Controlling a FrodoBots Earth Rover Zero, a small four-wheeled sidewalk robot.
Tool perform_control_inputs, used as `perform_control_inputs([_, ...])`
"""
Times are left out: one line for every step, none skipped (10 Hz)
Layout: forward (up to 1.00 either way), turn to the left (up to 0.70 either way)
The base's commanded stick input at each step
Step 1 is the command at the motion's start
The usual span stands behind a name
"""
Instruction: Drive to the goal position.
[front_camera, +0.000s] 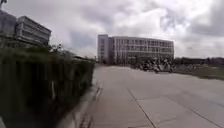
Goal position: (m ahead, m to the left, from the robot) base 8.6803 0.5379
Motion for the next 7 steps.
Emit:
perform_control_inputs([0.7, -0.03])
perform_control_inputs([0.7, 0.0])
perform_control_inputs([0.7, 0.0])
perform_control_inputs([0.7, 0.0])
perform_control_inputs([0.7, -0.2])
perform_control_inputs([0.7, -0.24])
perform_control_inputs([0.7, -0.13])
